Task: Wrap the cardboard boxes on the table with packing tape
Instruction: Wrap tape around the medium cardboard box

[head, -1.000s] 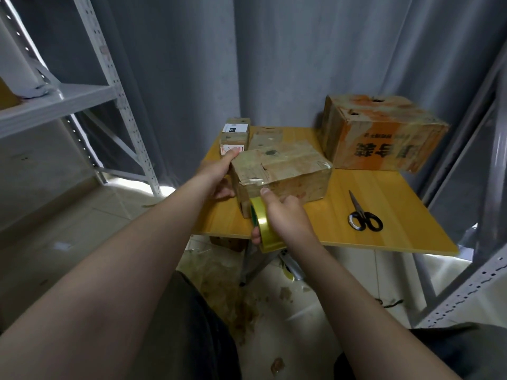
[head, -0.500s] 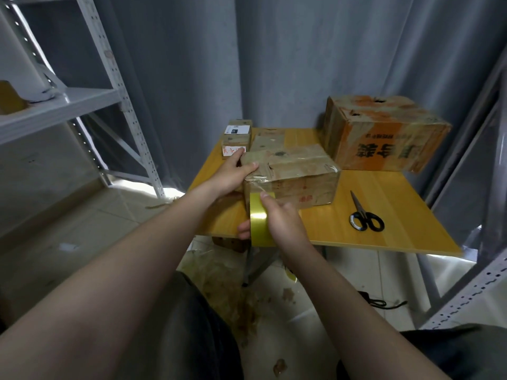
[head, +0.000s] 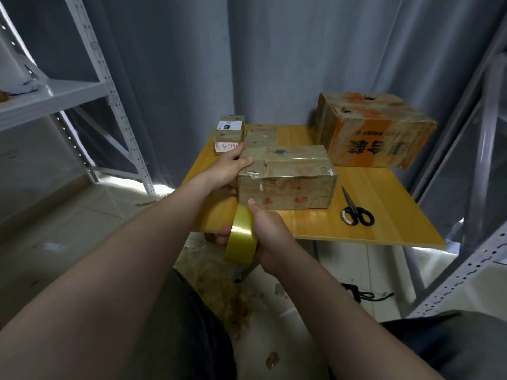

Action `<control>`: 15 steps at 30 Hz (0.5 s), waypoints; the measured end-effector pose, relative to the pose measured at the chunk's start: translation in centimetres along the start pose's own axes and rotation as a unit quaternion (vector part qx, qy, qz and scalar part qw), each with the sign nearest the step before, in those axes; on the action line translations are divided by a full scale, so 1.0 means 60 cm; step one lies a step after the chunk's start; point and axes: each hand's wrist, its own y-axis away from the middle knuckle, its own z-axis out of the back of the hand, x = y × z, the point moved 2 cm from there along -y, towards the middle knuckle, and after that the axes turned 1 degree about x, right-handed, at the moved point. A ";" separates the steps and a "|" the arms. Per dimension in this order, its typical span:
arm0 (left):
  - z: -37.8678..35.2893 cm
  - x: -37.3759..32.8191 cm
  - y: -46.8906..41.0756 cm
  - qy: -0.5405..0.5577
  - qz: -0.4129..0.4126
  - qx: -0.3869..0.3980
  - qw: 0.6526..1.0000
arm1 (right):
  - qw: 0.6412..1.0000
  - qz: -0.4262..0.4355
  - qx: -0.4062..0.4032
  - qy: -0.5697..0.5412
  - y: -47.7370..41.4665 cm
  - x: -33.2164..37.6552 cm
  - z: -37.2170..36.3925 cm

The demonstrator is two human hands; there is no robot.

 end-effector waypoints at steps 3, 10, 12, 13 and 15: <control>0.004 0.007 -0.008 0.016 0.006 0.006 1.000 | 1.000 -0.022 0.022 -0.003 0.010 -0.004 -0.005; 0.014 -0.007 -0.003 -0.017 -0.067 -0.133 0.989 | 0.999 -0.031 0.036 -0.025 0.017 -0.002 -0.003; 0.034 -0.010 0.016 -0.035 -0.041 -0.235 0.971 | 0.998 -0.038 0.044 -0.033 0.020 -0.002 -0.002; 0.039 -0.006 0.033 -0.046 -0.017 -0.261 0.964 | 0.997 -0.041 0.046 -0.044 0.020 -0.002 -0.001; 0.037 0.010 0.072 -0.043 0.058 -0.238 0.969 | 0.996 -0.045 0.046 -0.069 0.021 -0.002 -0.001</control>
